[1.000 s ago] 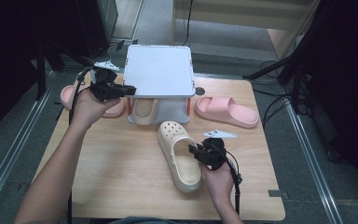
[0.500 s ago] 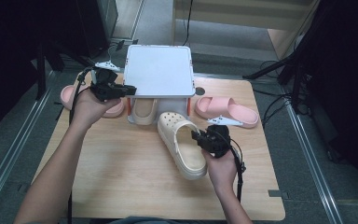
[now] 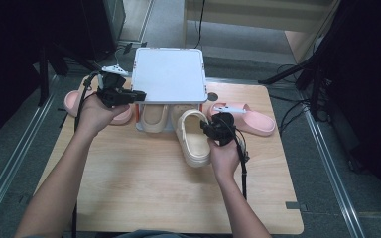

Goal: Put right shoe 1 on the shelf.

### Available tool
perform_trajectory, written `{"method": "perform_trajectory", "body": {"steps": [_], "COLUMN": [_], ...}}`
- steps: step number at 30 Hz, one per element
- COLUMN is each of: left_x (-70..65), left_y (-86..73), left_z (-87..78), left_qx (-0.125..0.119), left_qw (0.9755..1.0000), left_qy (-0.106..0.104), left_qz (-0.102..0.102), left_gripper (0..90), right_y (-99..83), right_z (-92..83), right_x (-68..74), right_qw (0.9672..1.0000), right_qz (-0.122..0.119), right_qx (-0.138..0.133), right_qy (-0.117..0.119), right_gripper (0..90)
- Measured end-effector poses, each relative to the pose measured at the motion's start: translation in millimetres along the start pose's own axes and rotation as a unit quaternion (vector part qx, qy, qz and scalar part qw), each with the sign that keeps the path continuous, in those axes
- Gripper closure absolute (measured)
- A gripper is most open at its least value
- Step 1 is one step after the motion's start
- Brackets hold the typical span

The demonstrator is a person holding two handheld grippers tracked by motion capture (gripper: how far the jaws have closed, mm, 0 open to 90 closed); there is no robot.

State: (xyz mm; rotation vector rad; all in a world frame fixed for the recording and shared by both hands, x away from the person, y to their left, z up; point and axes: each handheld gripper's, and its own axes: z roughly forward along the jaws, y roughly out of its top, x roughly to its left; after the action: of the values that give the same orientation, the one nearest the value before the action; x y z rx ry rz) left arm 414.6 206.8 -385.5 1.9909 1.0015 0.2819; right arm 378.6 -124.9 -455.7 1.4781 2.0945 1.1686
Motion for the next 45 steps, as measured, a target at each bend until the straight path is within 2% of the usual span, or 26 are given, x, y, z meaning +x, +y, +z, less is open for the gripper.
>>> {"method": "perform_trajectory", "body": {"steps": [7, 12, 15, 19, 24, 27, 29, 30, 33, 37, 41, 45], "left_x": [0.1, 0.3, 0.8, 0.8, 1.2, 1.6, 1.1, 0.9, 0.4, 0.3, 0.1, -0.5], "left_y": [-0.2, -0.3, -0.4, -0.5, -0.6, -0.7, -0.6, -0.5, -0.3, -0.1, -0.1, 0.1], "left_z": [-0.3, -0.3, -0.1, -0.3, 0.0, 0.0, -0.1, 0.0, -0.1, 0.1, -0.1, -0.1], "left_qx": [0.0, 0.0, -0.001, -0.001, -0.002, -0.002, -0.001, -0.002, -0.001, 0.0, 0.0, 0.0], "left_qw": [1.0, 1.0, 1.0, 1.0, 1.0, 1.0, 1.0, 1.0, 1.0, 1.0, 1.0, 1.0], "left_qy": [0.0, 0.0, -0.002, -0.001, -0.002, -0.004, -0.002, -0.001, 0.0, 0.0, 0.001, 0.004], "left_qz": [0.002, 0.002, 0.001, 0.002, 0.001, 0.0, 0.0, 0.001, 0.0, 0.0, 0.001, 0.003], "left_gripper": [81.8, 81.8, 81.8, 81.7, 81.7, 81.7, 81.7, 81.7, 81.7, 81.9, 82.3, 82.7], "right_y": [-1.3, -4.1, -8.0, -12.6, -13.4, -11.5, -11.1, -11.6, -17.4, -34.9, -57.2, -76.1], "right_z": [20.9, 28.4, 30.9, 35.2, 29.9, 16.7, 5.7, -0.1, -16.0, -25.3, -26.6, -26.5], "right_x": [17.8, 27.6, 36.1, 35.5, 30.5, 33.8, 37.1, 38.6, 42.9, 48.8, 58.3, 65.7], "right_qw": [0.9995, 0.9995, 0.9993, 0.9998, 0.9998, 0.9997, 0.9995, 0.9993, 0.998, 0.9957, 0.9933, 0.991], "right_qz": [-0.012, -0.002, -0.011, 0.001, 0.012, 0.0, -0.016, -0.021, -0.037, -0.042, -0.061, -0.055], "right_qx": [0.012, 0.011, 0.01, 0.013, 0.006, -0.001, -0.004, -0.005, -0.005, 0.016, 0.038, 0.046], "right_qy": [-0.027, -0.031, -0.034, -0.016, 0.016, 0.025, 0.027, 0.031, 0.051, 0.081, 0.091, 0.113], "right_gripper": [77.4, 76.0, 74.3, 70.7, 58.6, 55.4, 55.3, 56.0, 69.6, 82.9, 87.6, 90.0]}}
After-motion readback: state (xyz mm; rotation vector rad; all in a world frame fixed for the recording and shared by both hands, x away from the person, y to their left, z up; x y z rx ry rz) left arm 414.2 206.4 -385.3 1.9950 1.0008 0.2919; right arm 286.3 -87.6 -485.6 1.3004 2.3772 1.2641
